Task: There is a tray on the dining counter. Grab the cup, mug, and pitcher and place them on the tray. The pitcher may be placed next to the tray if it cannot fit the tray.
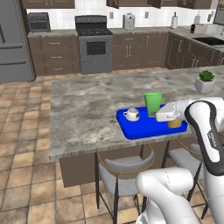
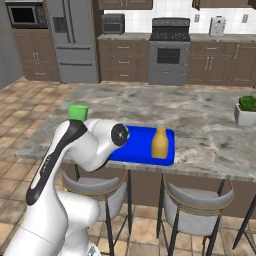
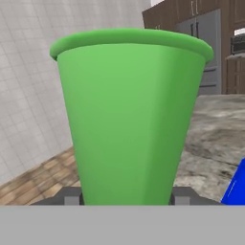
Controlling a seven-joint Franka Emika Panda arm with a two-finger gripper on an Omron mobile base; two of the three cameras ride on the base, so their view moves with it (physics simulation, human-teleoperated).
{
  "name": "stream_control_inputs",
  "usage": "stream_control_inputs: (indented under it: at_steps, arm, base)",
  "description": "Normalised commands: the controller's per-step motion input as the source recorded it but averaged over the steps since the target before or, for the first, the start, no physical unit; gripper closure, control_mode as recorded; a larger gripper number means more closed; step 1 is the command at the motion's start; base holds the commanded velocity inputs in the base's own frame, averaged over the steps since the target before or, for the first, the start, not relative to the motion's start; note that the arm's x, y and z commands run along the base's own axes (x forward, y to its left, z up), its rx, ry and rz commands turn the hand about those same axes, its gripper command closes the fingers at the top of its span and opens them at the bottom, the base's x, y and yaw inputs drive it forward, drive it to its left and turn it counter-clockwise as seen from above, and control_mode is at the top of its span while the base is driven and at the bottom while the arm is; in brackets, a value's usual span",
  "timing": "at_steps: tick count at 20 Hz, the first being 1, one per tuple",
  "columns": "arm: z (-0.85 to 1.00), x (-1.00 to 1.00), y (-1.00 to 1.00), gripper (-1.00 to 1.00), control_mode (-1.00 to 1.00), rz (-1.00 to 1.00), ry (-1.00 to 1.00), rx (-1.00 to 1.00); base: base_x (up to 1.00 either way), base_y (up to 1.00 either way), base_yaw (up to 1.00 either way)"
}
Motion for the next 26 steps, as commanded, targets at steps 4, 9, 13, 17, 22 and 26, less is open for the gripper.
stream_control_inputs:
  at_steps: [4, 9, 13, 17, 22, 26]
  arm:
    - [-0.01, 0.02, -0.09, 1.0, -1.0, 0.01, 0.0, 0.0]
    - [-0.21, 0.04, -0.2, 1.0, -1.0, 0.05, 0.0, -0.03]
    - [-0.25, 0.02, -0.2, 1.0, -1.0, 0.01, -0.01, -0.1]
    - [-0.26, 0.04, -0.09, 1.0, -1.0, 0.0, 0.0, -0.05]
    - [-0.24, 0.12, -0.04, 1.0, -1.0, 0.0, 0.0, 0.0]
    - [-0.24, 0.2, 0.0, 1.0, -1.0, -0.01, 0.0, 0.0]
  base:
    - [0.0, 0.0, 0.0]
    - [0.0, 0.0, 0.0]
    - [0.0, 0.0, 0.0]
    - [0.0, 0.0, 0.0]
    - [0.0, 0.0, 0.0]
    - [0.0, 0.0, 0.0]
